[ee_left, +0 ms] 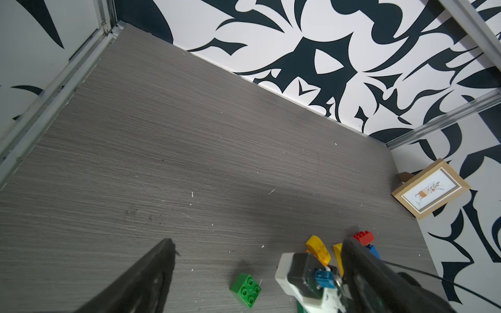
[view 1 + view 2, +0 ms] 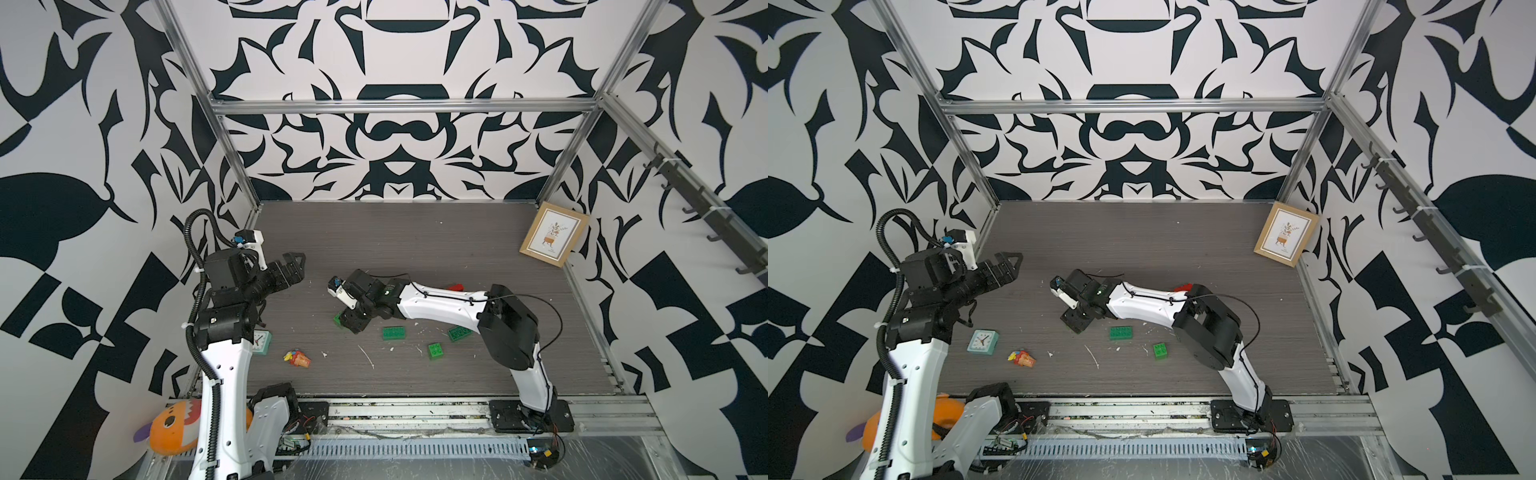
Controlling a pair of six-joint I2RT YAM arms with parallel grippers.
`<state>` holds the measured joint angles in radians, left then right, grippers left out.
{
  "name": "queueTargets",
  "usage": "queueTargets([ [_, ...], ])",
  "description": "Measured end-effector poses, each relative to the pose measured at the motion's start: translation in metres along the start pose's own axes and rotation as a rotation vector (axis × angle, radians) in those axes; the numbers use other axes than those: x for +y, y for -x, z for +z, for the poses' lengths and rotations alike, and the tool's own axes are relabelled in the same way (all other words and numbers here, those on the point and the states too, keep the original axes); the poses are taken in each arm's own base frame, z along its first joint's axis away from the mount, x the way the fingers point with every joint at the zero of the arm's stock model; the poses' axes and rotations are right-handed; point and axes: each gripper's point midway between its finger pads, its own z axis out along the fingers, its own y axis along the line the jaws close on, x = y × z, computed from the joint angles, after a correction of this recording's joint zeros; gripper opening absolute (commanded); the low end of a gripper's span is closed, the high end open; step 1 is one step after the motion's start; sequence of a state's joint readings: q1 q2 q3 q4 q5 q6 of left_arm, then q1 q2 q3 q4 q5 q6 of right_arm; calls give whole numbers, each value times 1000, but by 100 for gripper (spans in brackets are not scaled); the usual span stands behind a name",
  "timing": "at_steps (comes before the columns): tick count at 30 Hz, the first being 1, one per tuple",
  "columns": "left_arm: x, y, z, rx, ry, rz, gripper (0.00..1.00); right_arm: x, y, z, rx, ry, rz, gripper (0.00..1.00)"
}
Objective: Assemble an ice cream with lego
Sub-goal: Pick up the lego brick from the center of the board.
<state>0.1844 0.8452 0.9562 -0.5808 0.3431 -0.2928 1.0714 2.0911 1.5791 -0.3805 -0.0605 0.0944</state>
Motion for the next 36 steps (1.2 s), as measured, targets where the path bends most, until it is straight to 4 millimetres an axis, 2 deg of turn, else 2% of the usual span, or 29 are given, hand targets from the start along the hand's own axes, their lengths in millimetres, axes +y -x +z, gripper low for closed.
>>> queueTargets([
  [5, 4, -6, 5, 22, 0, -14, 99, 4, -8, 13, 29, 6, -6, 71],
  [18, 0, -4, 6, 19, -24, -14, 99, 11, 13, 24, -6, 12, -33, 66],
  [21, 0, -4, 6, 19, -26, -14, 99, 11, 17, 27, -11, -2, -41, 60],
  [25, 0, -4, 6, 20, -28, -14, 99, 11, 14, 33, 5, -9, -41, 54],
  [32, -1, -4, 5, 18, -28, -13, 99, 9, 9, 38, 23, -22, -35, 29],
  [36, -1, -4, 5, 17, -29, -14, 99, 8, 12, 38, 9, -31, -17, 24],
])
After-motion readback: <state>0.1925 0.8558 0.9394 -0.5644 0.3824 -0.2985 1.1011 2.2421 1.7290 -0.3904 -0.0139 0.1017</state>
